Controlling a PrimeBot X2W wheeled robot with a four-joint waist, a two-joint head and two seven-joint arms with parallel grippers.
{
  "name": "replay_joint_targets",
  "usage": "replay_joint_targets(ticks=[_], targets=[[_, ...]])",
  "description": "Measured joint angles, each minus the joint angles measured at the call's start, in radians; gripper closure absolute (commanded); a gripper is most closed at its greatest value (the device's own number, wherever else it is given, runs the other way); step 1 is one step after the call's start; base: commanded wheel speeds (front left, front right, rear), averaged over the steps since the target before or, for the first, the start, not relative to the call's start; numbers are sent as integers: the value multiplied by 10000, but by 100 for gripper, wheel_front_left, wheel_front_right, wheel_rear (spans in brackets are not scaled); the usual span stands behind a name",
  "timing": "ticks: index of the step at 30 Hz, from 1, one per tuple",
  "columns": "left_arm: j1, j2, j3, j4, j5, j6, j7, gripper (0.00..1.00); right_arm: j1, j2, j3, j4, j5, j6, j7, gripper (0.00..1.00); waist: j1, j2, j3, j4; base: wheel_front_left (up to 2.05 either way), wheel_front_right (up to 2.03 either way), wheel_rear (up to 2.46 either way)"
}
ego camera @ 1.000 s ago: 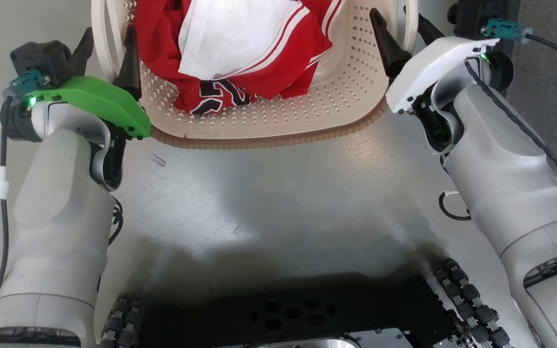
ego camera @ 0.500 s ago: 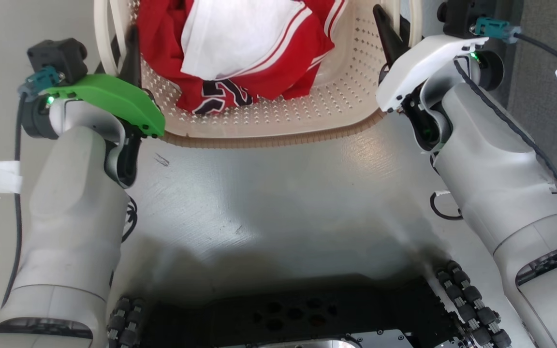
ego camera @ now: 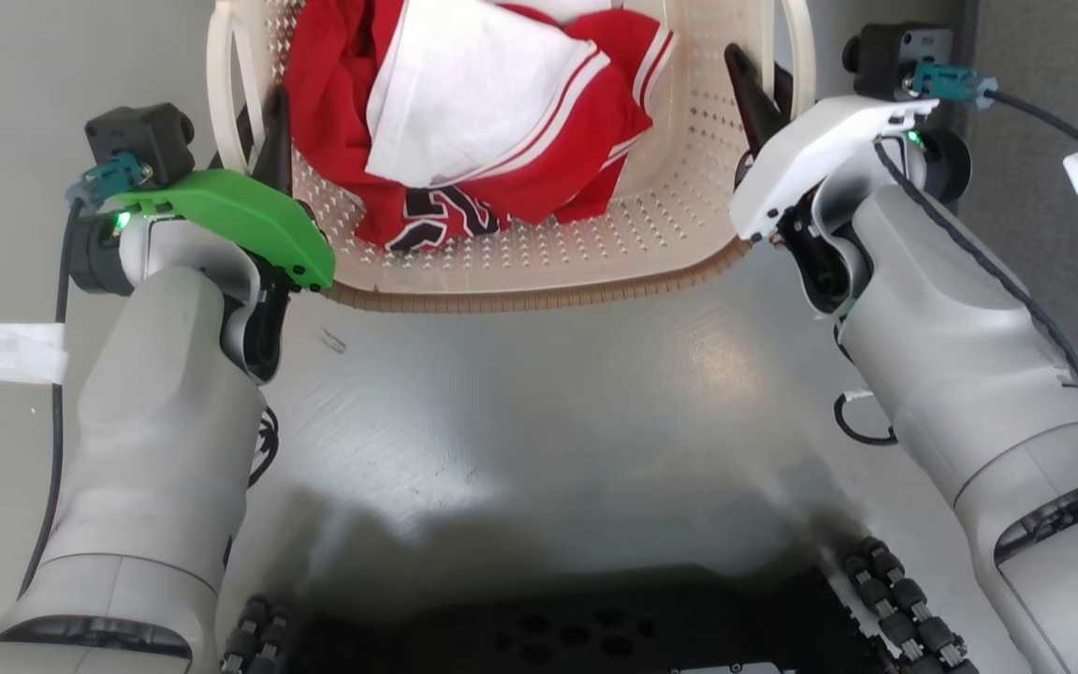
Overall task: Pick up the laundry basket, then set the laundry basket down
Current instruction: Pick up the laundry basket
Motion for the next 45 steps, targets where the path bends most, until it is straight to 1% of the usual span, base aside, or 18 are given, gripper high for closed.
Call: replay_joint_targets(ticks=[9, 18, 25, 34, 41, 45], targets=[[68, -71, -130, 629, -188, -6, 0, 100, 316, 31, 303, 217, 405, 12, -10, 100, 0, 0, -922, -31, 0, 0, 0], [523, -130, -282, 1114, -428, -46, 13, 100, 908, 107, 554, 474, 861, 33, 125, 100, 0, 0, -1929, -103, 0, 0, 0], [915, -173, -430, 1486, -625, -48, 130, 100, 1270, 138, 886, 633, 1210, 33, 686, 100, 0, 0, -2892, -136, 0, 0, 0], [1480, -261, -702, 1967, -897, -48, 828, 100, 1788, 144, 1254, 886, 1770, 29, 1881, 100, 0, 0, -4171, -153, 0, 0, 0], [1801, -276, -905, 2240, -1103, -48, 1323, 100, 2137, 146, 1509, 930, 2002, 12, 2499, 100, -1, 0, -5182, -154, 0, 0, 0], [2098, -278, -989, 2328, -1415, -48, 1703, 100, 2478, 144, 1693, 930, 2199, 2, 2890, 100, -1, 0, -5758, -150, 0, 0, 0]])
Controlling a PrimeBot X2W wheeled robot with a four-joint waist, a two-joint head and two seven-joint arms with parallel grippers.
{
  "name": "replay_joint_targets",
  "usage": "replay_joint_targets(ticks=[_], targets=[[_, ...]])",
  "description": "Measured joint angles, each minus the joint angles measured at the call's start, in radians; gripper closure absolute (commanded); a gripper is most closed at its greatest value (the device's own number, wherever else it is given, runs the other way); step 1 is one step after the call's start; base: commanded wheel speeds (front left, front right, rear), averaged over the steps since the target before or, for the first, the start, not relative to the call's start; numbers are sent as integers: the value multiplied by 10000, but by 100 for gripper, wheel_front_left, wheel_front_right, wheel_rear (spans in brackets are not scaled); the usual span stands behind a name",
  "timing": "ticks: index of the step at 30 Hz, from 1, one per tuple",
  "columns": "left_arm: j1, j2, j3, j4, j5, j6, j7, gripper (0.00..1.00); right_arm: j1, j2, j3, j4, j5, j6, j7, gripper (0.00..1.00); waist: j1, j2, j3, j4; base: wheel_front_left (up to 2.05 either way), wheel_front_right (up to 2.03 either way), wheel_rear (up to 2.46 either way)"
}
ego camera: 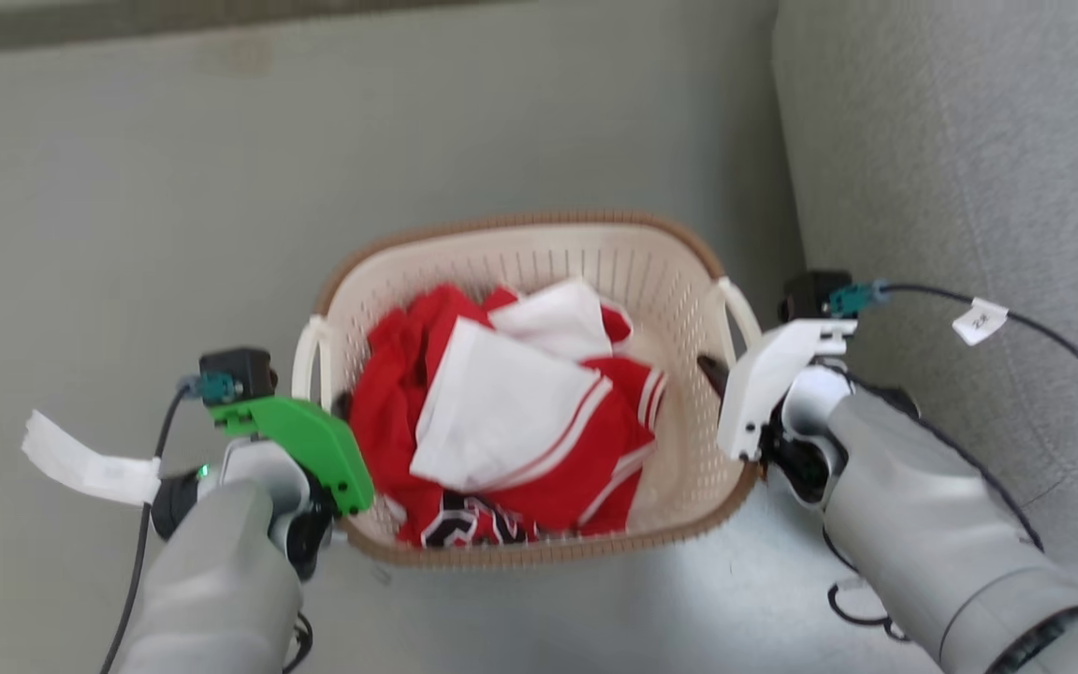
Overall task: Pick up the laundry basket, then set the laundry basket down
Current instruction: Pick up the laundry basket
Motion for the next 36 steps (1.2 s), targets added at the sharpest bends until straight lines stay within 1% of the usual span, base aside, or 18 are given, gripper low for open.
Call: replay_joint_targets(ticks=[9, 17, 20, 27, 36], targets=[[620, 15, -249, 184, -410, 0, 654, 100, 719, -33, 332, -75, 522, -6, 882, 100, 0, 0, -1301, -5, 0, 0, 0], [927, 35, -368, 297, -681, 0, 1145, 100, 1076, -90, 570, -201, 855, -19, 1423, 100, 0, 0, -2344, -36, 0, 0, 0], [1116, 58, -424, 328, -834, 0, 1407, 100, 1294, -109, 721, -280, 1034, -90, 1720, 100, 0, 0, -2763, -53, 0, 0, 0], [1256, 65, -523, 384, -926, 2, 1714, 100, 1478, -146, 857, -301, 1275, -94, 2094, 100, -1, 0, -3269, -65, 0, 0, 0], [1320, 127, -610, 347, -1185, 2, 2010, 100, 1478, -161, 1035, -326, 1379, -104, 2332, 100, -1, 0, -3390, -56, 0, 0, 0]])
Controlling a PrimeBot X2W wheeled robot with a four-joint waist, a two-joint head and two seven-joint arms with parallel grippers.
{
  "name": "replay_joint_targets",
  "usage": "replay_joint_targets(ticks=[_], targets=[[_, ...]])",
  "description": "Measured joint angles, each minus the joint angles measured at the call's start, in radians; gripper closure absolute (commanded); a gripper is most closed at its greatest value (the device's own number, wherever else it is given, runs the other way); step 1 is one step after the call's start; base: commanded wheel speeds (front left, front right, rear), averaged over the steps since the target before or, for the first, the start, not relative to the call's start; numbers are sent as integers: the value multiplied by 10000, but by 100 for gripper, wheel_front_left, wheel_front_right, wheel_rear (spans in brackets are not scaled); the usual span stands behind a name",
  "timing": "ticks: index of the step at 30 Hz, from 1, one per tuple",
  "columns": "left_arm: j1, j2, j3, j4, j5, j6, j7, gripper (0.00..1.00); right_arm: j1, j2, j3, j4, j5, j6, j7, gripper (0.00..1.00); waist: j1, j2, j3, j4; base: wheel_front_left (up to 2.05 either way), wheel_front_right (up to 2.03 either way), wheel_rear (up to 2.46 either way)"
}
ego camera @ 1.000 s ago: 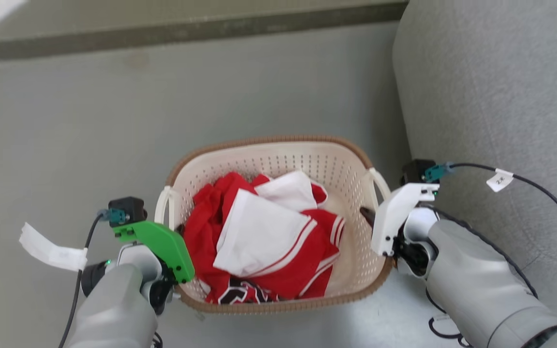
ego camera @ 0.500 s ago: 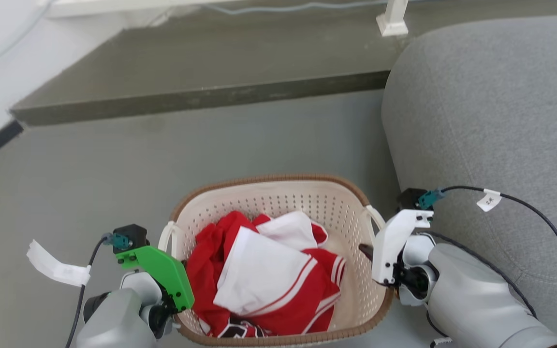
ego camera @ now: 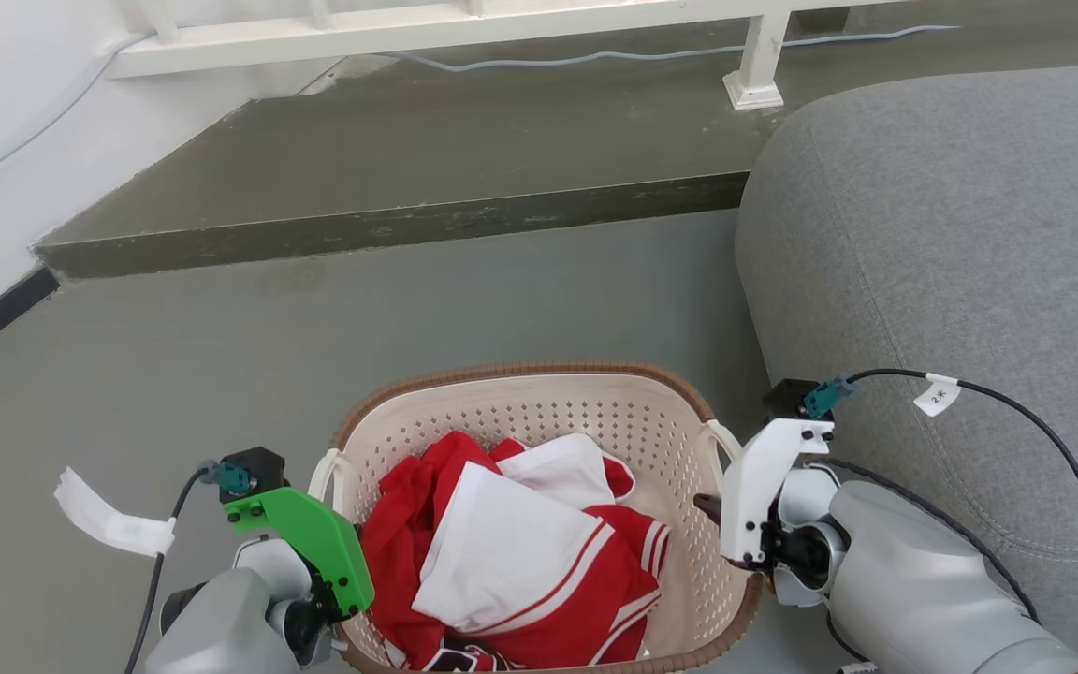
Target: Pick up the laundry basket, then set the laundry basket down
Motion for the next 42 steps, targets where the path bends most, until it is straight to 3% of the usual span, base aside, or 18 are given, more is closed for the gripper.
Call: replay_joint_targets(ticks=[42], targets=[[36, 90, -320, -583, -299, 263, -270, 100, -330, -138, 314, -121, 242, -77, -67, 100, 0, 0, 606, -21, 0, 0, 0]])
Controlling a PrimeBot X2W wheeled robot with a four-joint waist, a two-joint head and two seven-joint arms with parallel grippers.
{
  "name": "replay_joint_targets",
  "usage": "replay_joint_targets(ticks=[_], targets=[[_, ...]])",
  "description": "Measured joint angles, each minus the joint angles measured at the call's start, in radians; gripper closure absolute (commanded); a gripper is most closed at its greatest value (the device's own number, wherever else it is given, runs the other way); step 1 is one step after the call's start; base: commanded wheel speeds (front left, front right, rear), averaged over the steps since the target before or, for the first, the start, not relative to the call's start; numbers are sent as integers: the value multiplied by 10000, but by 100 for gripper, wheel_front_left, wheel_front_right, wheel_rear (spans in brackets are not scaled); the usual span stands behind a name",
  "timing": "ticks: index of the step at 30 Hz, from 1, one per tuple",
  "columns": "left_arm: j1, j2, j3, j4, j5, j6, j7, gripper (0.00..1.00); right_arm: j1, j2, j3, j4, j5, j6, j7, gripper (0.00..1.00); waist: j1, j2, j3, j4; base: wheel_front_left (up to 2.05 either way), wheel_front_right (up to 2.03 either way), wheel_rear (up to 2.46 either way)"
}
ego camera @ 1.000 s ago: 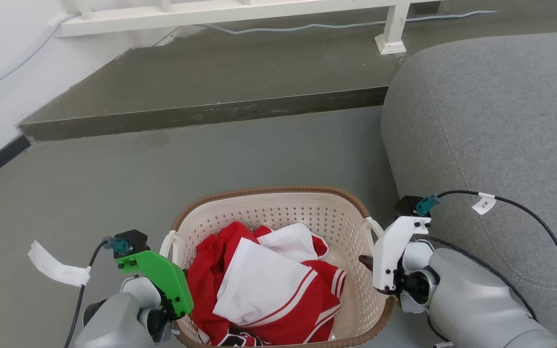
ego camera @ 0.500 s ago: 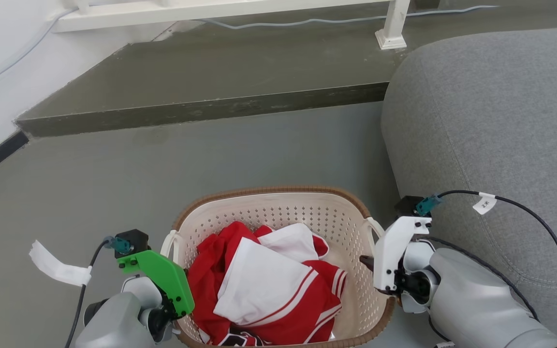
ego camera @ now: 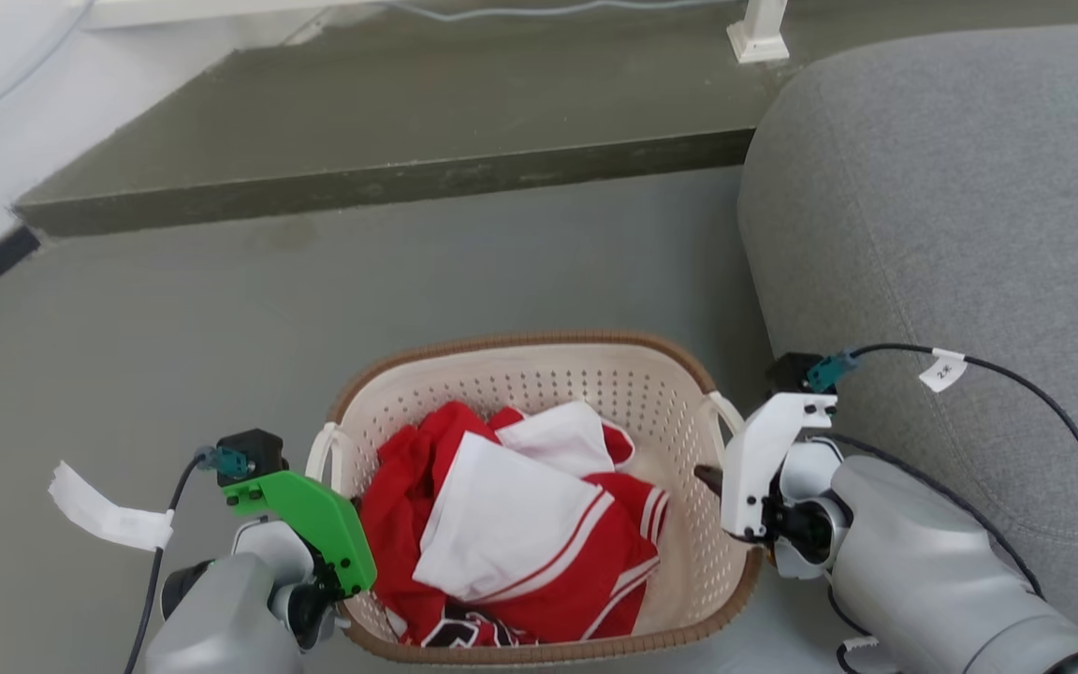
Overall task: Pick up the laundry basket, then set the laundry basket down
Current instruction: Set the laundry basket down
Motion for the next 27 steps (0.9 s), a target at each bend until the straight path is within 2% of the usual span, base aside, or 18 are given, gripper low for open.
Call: replay_joint_targets(ticks=[27], targets=[[-1323, 268, 58, -884, 219, 403, -1618, 100, -1727, -40, -58, -314, -376, -65, -1743, 100, 0, 1, 2729, -56, 0, 0, 0]])
